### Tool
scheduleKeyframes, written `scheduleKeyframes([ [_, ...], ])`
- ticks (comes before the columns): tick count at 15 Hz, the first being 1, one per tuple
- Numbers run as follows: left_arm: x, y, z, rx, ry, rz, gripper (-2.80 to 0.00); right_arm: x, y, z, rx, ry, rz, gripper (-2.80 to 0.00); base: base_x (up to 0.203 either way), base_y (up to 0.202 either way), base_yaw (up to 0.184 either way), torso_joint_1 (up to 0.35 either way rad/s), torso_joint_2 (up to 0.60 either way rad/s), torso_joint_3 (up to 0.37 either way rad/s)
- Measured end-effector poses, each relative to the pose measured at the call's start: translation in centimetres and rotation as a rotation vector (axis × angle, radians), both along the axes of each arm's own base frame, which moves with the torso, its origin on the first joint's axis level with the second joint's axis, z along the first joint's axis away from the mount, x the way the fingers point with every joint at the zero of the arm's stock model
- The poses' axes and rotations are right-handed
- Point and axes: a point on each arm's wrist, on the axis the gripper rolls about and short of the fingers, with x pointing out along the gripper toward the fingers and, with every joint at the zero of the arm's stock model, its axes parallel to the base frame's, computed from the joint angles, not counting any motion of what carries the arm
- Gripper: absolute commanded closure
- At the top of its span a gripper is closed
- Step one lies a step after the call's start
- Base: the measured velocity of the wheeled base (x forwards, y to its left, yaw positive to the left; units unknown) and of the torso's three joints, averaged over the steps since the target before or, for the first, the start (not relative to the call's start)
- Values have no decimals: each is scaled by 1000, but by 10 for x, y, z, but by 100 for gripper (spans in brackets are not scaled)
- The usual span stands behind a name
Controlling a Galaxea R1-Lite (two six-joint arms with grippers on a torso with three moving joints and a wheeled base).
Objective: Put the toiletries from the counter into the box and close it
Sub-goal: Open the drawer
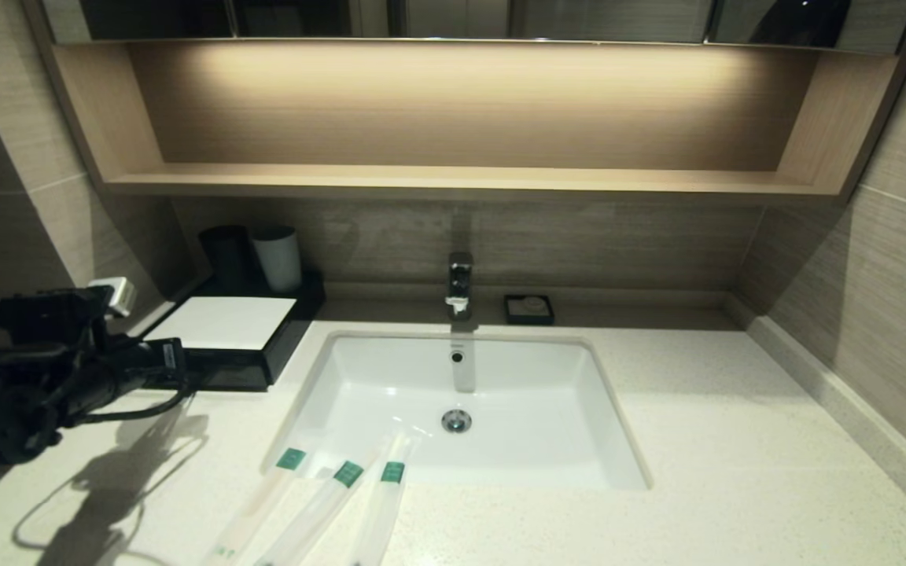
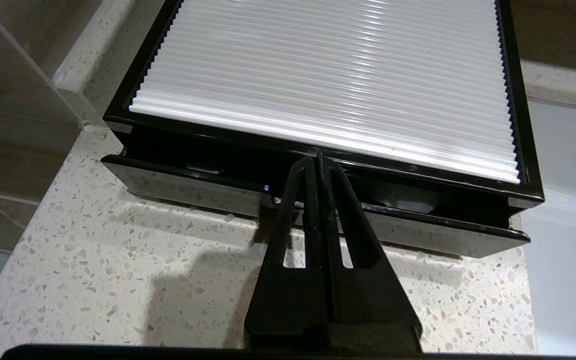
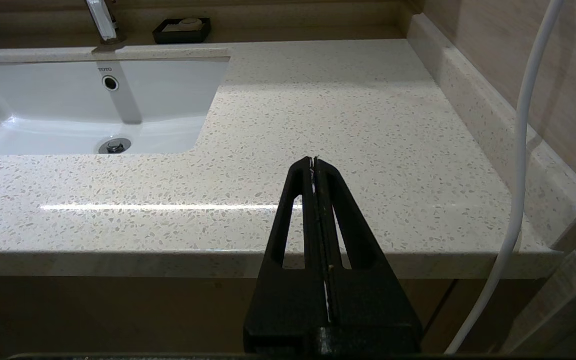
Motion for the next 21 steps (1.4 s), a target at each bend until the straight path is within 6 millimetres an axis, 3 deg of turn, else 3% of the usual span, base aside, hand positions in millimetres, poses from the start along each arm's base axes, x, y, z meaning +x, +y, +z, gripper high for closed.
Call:
scheduleKeyframes([
  [7,11,1,-15,3,-7,-4,0,0,0,0,0,0,0,0,0,0,0,0,0,0],
  [21,6,-2,-23,2,27,-7,0,0,0,0,0,0,0,0,0,0,0,0,0,0],
])
